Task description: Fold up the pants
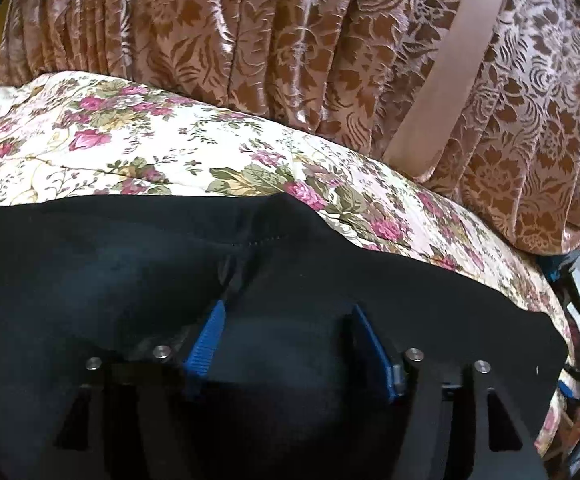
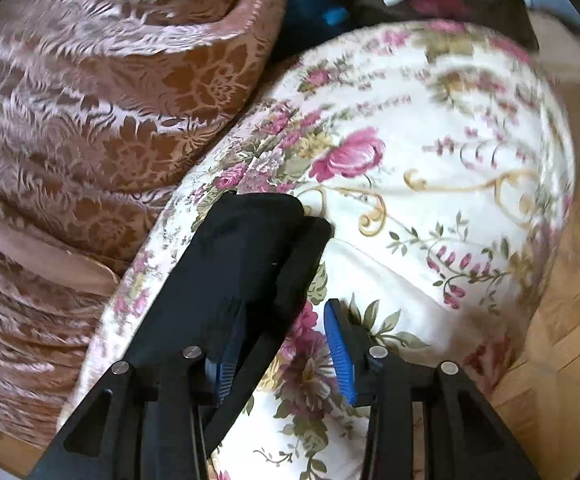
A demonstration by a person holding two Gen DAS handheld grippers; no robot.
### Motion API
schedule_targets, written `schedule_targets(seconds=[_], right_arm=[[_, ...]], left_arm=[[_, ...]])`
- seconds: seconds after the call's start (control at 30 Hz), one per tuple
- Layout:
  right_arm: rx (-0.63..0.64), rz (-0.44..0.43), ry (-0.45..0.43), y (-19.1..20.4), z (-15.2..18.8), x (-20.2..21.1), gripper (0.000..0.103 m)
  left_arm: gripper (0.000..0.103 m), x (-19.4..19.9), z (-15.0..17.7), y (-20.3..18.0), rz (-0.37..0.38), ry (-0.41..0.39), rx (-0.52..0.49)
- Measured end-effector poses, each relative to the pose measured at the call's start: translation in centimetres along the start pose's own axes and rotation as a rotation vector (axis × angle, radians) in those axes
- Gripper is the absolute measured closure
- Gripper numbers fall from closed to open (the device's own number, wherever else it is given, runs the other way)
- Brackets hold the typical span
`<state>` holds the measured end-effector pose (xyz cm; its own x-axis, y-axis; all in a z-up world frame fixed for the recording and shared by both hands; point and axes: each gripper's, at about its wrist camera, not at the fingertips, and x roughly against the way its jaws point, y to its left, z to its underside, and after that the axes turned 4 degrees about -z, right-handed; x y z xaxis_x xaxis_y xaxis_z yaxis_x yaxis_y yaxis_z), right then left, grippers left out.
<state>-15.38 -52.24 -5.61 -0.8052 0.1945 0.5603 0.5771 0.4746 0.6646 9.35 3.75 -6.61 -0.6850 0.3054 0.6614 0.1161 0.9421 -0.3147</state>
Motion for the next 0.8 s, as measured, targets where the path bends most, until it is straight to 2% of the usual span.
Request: schedule_targets(seconds=[0.2, 0.33, 0.37, 0.4, 0.47, 0.6, 0.73, 0.8], right_arm=[[-0.028, -0.029, 0.008, 0.6, -1.4, -2.6, 0.062], [-0.020, 0.036, 0.002, 1.7, -1.6, -3.9, 0.062], [-0.002, 0.057, 0.008, 2.1, -1.7, -4.1, 0.065], [0.008, 0.062, 0.011, 2.3, -1.7, -4.2, 0.077], [-0.010, 0.032, 0.021, 2.4, -1.8, -4.0, 0.081], [-0.026, -0.015, -0.004, 3.2, -1.9, -2.5, 0.083], [0.028, -0.058, -0.040, 5.9, -1.6, -0.6, 0.084], [0.076, -0.086, -0.059, 8.1, -1.2, 0.4, 0.084]], left_arm=[[0.033, 0.1, 0.1, -0.1, 0.004, -0.002, -0.003], [0.032, 0.3, 0.0, 0.1, -0.001, -0.001, 0.003], [0.032, 0.4, -0.1, 0.1, -0.004, 0.003, 0.005], [0.032, 0.5, -0.3, 0.2, -0.009, 0.009, 0.014], [0.032, 0.9, -0.7, 0.5, -0.015, 0.020, 0.028], [0.032, 2.8, -1.2, 1.8, -0.101, -0.030, 0.029], [0.022, 4.9, -1.1, 4.0, -0.195, -0.109, 0.027], [0.021, 5.3, -0.7, 5.5, -0.246, -0.122, 0.054]])
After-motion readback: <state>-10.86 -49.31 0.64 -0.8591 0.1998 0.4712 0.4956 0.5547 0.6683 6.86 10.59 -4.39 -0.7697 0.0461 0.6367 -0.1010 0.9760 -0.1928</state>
